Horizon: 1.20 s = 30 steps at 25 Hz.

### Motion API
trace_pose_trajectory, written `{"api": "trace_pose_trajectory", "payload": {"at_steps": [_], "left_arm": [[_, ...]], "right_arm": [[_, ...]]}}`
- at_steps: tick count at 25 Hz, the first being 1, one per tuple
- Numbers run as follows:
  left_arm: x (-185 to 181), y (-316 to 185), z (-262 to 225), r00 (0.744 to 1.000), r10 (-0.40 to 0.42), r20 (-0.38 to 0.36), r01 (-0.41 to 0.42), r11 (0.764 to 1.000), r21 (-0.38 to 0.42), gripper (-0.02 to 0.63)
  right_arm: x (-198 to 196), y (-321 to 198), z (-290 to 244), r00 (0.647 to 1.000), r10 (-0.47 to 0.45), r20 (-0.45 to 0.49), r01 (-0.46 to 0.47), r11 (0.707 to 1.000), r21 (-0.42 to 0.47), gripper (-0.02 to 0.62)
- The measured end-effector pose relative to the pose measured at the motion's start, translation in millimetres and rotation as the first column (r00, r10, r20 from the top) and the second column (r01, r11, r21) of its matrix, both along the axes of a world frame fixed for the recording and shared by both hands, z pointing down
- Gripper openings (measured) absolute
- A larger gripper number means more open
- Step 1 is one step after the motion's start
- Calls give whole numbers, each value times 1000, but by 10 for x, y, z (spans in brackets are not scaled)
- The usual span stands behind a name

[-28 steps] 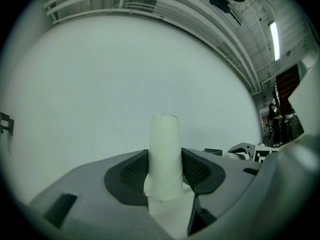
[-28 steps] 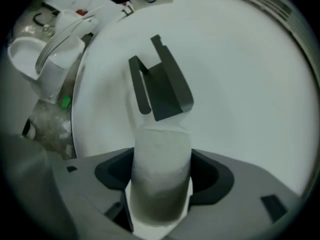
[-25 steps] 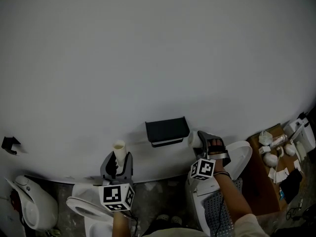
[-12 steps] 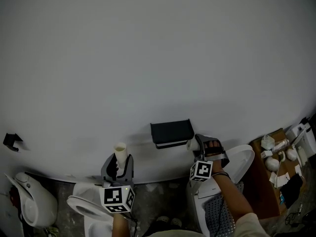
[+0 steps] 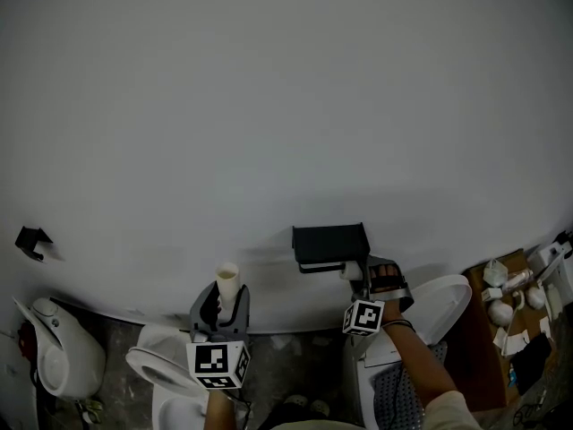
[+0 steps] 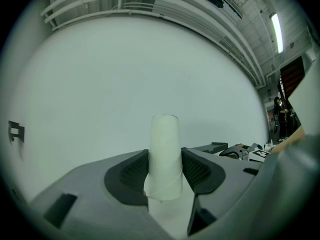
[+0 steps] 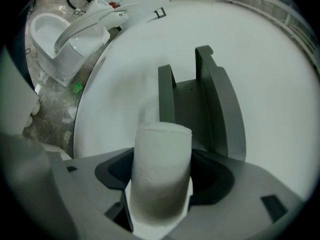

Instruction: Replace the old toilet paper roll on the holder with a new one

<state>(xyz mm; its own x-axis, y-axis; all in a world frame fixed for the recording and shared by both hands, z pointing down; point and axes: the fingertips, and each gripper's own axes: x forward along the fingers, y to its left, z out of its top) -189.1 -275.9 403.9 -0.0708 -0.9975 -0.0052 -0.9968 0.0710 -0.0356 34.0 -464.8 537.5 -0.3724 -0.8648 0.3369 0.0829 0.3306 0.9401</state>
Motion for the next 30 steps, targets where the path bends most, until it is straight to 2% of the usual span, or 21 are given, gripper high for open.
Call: {"api": "trace_pose_trajectory", "payload": {"at_steps": [4,11,17,26,30], "left_arm": [[-50,71,6,1000,-19,-3,19,1000,0,202],[-104,205,7,999,-44,-3,44,999,-4,202],[-130,306,9,998,-65,9,65,998,-9,202],[-177,443,-42,996,-89,28,90,996,-5,202],[-155,453,-49,996,-87,16,87,996,0,202]], "right_arm": [[-144,21,35,999,-37,6,36,996,80,316],[-290,61,-25,999,-37,9,35,989,143,314],[-596,197,-58,992,-126,-33,130,967,221,316],[-875,383,-53,982,-188,-21,188,959,210,318],[-895,538,-106,975,-198,98,186,975,126,403]]}}
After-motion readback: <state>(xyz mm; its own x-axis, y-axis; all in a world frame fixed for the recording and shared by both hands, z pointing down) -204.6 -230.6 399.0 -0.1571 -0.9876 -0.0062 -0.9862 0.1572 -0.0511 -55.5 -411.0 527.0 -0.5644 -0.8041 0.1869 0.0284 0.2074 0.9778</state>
